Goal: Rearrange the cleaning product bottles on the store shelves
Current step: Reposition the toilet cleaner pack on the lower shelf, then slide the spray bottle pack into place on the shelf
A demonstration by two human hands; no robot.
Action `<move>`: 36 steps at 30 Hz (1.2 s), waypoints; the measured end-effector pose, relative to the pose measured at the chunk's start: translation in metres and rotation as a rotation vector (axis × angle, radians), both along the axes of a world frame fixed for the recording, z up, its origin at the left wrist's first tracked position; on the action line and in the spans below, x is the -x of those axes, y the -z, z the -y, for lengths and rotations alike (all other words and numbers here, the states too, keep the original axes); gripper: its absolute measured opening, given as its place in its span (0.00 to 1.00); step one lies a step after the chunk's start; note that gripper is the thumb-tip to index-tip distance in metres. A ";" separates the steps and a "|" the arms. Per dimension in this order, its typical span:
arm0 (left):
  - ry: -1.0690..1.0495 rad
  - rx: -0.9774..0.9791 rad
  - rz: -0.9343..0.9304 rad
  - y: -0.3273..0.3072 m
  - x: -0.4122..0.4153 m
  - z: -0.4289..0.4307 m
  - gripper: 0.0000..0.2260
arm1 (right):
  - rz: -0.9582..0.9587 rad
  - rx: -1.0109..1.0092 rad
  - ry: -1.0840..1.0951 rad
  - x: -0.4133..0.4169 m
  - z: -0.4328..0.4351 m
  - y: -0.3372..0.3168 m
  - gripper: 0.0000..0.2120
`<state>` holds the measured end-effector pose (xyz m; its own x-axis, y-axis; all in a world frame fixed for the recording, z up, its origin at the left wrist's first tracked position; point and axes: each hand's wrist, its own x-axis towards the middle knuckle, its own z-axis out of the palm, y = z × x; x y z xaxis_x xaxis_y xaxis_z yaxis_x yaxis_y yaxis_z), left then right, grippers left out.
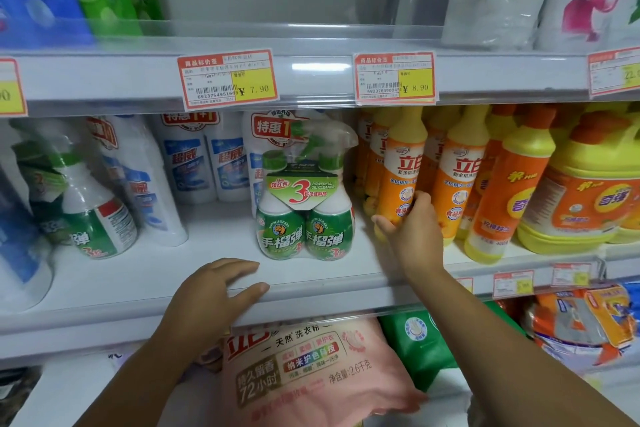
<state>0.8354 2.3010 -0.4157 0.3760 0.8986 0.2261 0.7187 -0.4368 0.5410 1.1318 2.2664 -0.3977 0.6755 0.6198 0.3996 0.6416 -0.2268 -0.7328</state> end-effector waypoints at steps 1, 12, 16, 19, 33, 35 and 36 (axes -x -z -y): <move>0.001 0.001 -0.001 0.000 0.000 -0.001 0.17 | -0.006 0.001 -0.006 0.000 0.000 0.000 0.29; 0.005 0.066 0.274 -0.018 -0.019 -0.001 0.32 | 0.062 -0.075 -0.288 0.042 0.031 -0.010 0.28; 0.021 0.075 0.352 -0.026 -0.031 -0.012 0.37 | -0.181 0.071 -0.522 0.049 0.023 -0.006 0.43; 0.079 0.110 0.388 -0.029 -0.035 -0.019 0.36 | -0.171 0.051 -0.532 0.050 0.016 -0.001 0.36; -0.165 0.099 0.410 -0.033 0.044 -0.024 0.35 | -0.139 0.045 -0.749 0.118 -0.006 -0.009 0.22; -0.179 0.098 0.430 -0.033 0.056 -0.023 0.33 | -0.135 -0.102 -0.515 0.114 -0.018 -0.012 0.21; -0.191 0.093 0.440 -0.033 0.060 -0.022 0.32 | -0.127 -0.178 -0.385 0.106 -0.026 -0.012 0.23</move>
